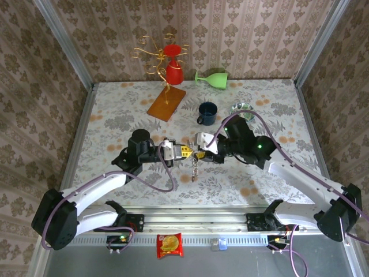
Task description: Put the keys on the keyring
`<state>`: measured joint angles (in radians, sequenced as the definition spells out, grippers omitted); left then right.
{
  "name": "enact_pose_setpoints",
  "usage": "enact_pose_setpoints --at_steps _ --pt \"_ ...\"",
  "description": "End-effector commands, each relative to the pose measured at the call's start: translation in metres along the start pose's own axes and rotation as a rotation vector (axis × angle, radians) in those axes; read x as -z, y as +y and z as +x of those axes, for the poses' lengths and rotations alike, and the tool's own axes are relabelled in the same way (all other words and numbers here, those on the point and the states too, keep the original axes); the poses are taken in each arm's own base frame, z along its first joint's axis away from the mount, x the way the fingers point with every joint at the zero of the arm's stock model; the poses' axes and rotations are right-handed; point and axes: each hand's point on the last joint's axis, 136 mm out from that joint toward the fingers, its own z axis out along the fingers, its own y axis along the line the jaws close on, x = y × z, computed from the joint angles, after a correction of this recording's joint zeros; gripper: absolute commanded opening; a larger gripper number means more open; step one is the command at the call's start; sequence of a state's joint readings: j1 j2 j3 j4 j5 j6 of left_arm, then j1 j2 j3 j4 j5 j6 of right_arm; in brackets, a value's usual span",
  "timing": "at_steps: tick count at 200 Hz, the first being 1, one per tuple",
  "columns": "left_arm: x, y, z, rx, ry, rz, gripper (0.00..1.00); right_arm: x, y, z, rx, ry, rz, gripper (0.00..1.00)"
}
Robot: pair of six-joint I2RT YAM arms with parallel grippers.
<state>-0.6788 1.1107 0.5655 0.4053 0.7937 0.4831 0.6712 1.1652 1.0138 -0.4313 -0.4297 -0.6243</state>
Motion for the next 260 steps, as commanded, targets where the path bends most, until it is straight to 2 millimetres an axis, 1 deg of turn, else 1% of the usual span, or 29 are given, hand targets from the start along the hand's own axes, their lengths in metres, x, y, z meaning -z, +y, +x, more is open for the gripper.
enact_pose_setpoints --at_steps 1,25,58,103,118,139,161,194,211,216,235,246,260 --pt "0.006 0.003 -0.032 -0.040 -0.135 -0.004 0.00 0.002 0.004 -0.011 -0.036 -0.081 -0.023 0.30" --pt "0.007 0.002 -0.033 -0.036 -0.147 0.001 0.00 -0.001 0.007 -0.008 -0.052 -0.075 -0.037 0.27" --pt "0.009 0.001 -0.034 -0.036 -0.150 0.004 0.00 -0.004 0.005 -0.005 -0.059 -0.057 -0.041 0.24" --pt "0.010 0.000 -0.036 -0.039 -0.156 0.004 0.00 -0.006 0.006 -0.005 -0.063 -0.056 -0.053 0.12" --pt "0.010 0.000 -0.037 -0.039 -0.161 0.006 0.00 -0.007 0.007 -0.004 -0.063 -0.054 -0.059 0.06" --pt "0.010 0.000 -0.039 -0.030 -0.167 0.011 0.00 -0.007 0.006 -0.004 -0.066 -0.053 -0.056 0.00" --pt "0.010 0.000 -0.043 -0.025 -0.182 0.022 0.00 -0.011 0.004 -0.001 -0.077 -0.042 -0.060 0.00" --pt "0.008 0.001 -0.050 -0.036 -0.206 0.028 0.00 -0.023 0.003 -0.004 -0.099 -0.060 -0.094 0.00" --pt "0.008 0.003 -0.051 -0.039 -0.210 0.012 0.00 -0.022 0.003 -0.005 -0.100 -0.067 -0.092 0.00" --pt "0.008 0.003 -0.050 -0.038 -0.208 0.010 0.00 -0.021 0.002 -0.005 -0.097 -0.071 -0.084 0.03" --pt "0.008 0.003 -0.048 -0.029 -0.205 0.005 0.00 -0.013 0.001 -0.008 -0.086 -0.102 -0.049 0.17" --pt "0.008 0.003 -0.046 -0.018 -0.206 0.004 0.00 -0.008 0.002 -0.008 -0.078 -0.121 -0.039 0.22" --pt "0.007 0.002 -0.046 -0.004 -0.210 0.008 0.00 -0.005 0.004 -0.010 -0.075 -0.143 -0.033 0.25"
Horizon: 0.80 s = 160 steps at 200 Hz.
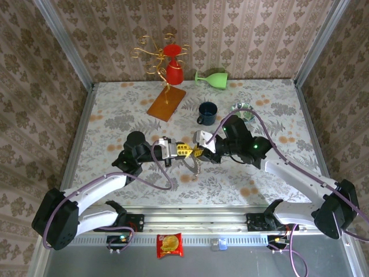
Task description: Put the keys on the keyring
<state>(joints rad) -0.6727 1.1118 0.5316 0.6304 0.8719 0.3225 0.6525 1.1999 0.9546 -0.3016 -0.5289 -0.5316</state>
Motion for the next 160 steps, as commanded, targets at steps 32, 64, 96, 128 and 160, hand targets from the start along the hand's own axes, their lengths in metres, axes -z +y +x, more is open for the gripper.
enact_pose_setpoints --at_steps 32,64,96,128,160 --pt "0.000 0.000 -0.017 -0.009 -0.074 0.006 0.00 0.011 0.004 -0.014 0.008 -0.094 0.011 0.26" --pt "-0.001 -0.001 -0.017 -0.005 -0.076 0.010 0.00 0.011 0.002 -0.019 0.007 -0.116 0.017 0.26" --pt "-0.002 -0.002 -0.018 -0.005 -0.079 0.015 0.00 0.011 0.001 -0.023 0.011 -0.135 0.017 0.26" --pt "-0.003 -0.002 -0.018 -0.003 -0.081 0.020 0.00 0.009 0.002 -0.027 0.009 -0.157 0.001 0.25" --pt "-0.004 -0.003 -0.017 0.001 -0.079 0.022 0.00 0.009 0.002 -0.028 0.014 -0.163 0.000 0.16"
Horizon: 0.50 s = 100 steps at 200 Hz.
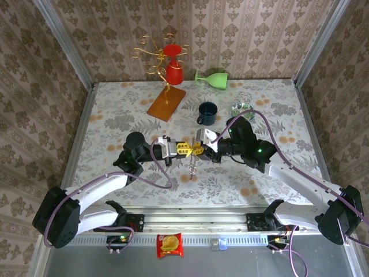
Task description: Put the keys on the keyring
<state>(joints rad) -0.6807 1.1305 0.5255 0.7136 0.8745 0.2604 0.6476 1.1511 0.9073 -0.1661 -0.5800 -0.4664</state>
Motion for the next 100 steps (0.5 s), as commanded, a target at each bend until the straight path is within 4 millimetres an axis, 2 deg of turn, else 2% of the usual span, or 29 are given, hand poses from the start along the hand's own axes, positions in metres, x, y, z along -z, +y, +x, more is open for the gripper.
enact_pose_setpoints --at_steps 1,24,40,48,73,100 --pt "-0.001 -0.004 -0.010 -0.017 -0.040 0.025 0.00 0.000 0.002 -0.006 0.008 -0.037 -0.016 0.15" --pt "-0.001 0.001 -0.008 -0.016 -0.032 -0.005 0.00 0.000 0.002 -0.002 0.015 -0.006 -0.018 0.00" --pt "0.000 0.007 -0.004 -0.019 -0.008 -0.048 0.22 0.002 0.000 0.004 0.030 0.042 -0.007 0.00" --pt "0.001 0.010 0.000 -0.028 0.016 -0.064 0.27 0.004 -0.001 0.006 0.042 0.068 -0.005 0.00" --pt "0.001 0.010 0.017 -0.029 0.120 -0.067 0.29 0.006 0.000 0.014 0.084 0.164 -0.008 0.00" --pt "-0.002 0.010 0.024 -0.018 0.173 -0.038 0.28 0.004 0.001 0.022 0.137 0.267 -0.022 0.00"
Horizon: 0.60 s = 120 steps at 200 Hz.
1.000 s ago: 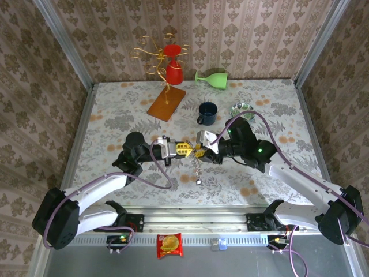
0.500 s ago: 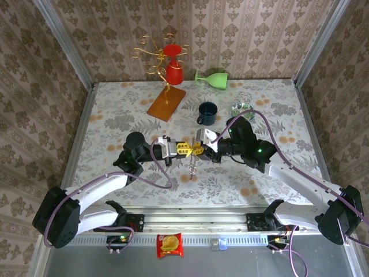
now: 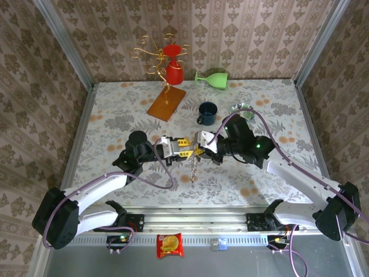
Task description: Put the keys on the keyring
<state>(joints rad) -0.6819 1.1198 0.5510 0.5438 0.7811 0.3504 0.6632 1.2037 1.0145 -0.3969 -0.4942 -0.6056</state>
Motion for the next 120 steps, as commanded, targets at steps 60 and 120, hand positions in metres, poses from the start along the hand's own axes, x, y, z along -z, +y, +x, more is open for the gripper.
enact_pose_setpoints --at_steps 60,120 --pt "-0.006 0.000 0.000 -0.044 0.081 0.054 0.17 -0.004 0.006 -0.002 0.172 0.185 -0.021 0.00" --pt "-0.002 -0.006 0.001 -0.069 0.081 0.062 0.00 0.005 0.000 -0.016 0.068 0.031 0.013 0.22"
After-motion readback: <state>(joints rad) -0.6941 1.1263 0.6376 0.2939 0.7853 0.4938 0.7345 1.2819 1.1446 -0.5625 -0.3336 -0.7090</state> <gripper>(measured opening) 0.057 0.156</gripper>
